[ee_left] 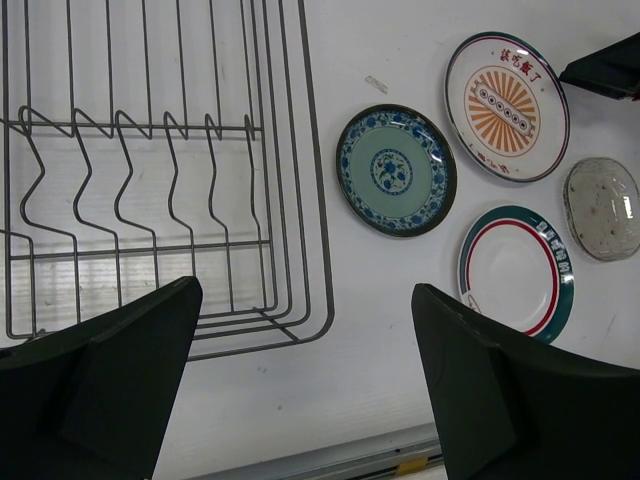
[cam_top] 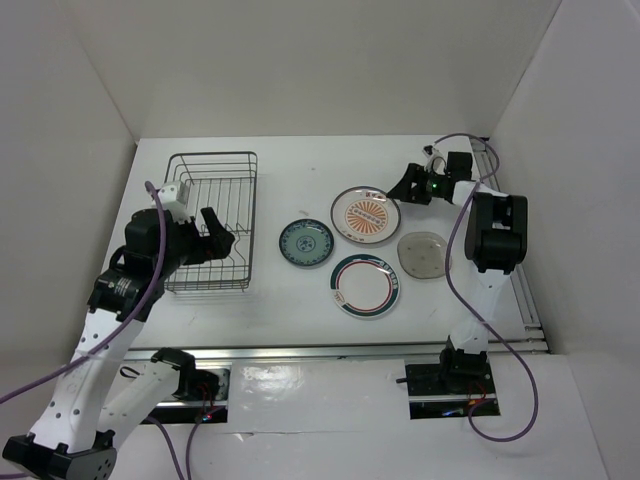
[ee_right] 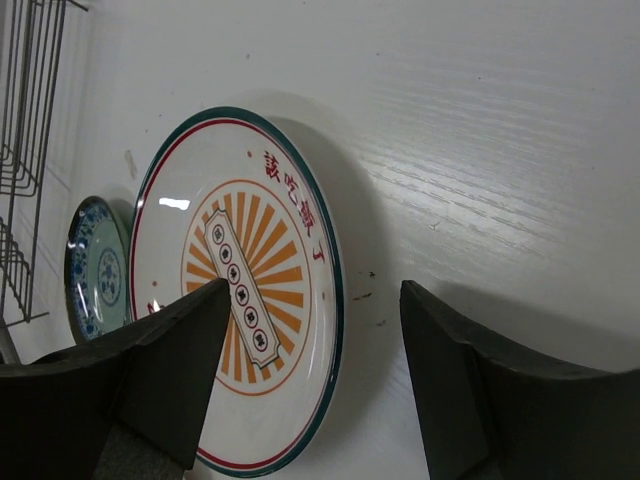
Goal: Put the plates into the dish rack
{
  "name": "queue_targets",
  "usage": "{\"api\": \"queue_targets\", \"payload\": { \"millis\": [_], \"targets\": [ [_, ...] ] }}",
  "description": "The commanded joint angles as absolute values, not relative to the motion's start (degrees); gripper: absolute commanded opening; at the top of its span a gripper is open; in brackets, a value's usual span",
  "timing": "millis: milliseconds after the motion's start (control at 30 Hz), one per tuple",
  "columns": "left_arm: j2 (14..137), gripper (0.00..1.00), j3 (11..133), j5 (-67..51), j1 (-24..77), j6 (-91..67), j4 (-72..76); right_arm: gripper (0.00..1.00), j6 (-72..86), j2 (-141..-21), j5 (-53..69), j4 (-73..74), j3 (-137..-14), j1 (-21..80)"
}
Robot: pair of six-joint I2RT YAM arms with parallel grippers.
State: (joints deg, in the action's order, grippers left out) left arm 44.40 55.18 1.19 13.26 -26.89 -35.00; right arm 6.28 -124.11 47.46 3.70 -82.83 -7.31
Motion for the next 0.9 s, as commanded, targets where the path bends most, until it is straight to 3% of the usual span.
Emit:
{"api": "queue_targets", "payload": {
  "millis": [0,167,467,567,767,800,867],
  "targets": [
    [43.2,1.00,55.7,0.8,13.0,-25.5,-32.3,0.74,4.7,-123.9,51.2,3.1,-82.5,-7.2],
    [43.7,1.00,55.7,0.8,13.0,-25.5,-32.3,0.66,3.6,-125.2,50.6,5.9,-83.1,-6.1],
    [43.2,1.00,55.7,1.3,13.0,-25.5,-32.3,0.65,2.6,-127.8,51.1,6.8,-83.6,-5.4],
    [43.2,1.00,55.7,1.3,13.0,-25.5,-32.3,0.55,2.6,-128.9,51.9,6.8,-83.6,-5.9],
    [43.2,1.00,55.7,1.3,13.0,-25.5,-32.3,0.52,2.6,-130.1,51.9,6.8,-83.1,-6.4],
    [43.2,1.00,55.7,1.3,13.0,-25.5,-32.3,0.46,2.6,-130.6,51.3,6.8,-83.1,-6.4],
    [43.2,1.00,55.7,1.3,13.0,-25.5,-32.3,0.44,2.6,-130.6,51.3,6.2,-83.1,-6.4]
  ]
}}
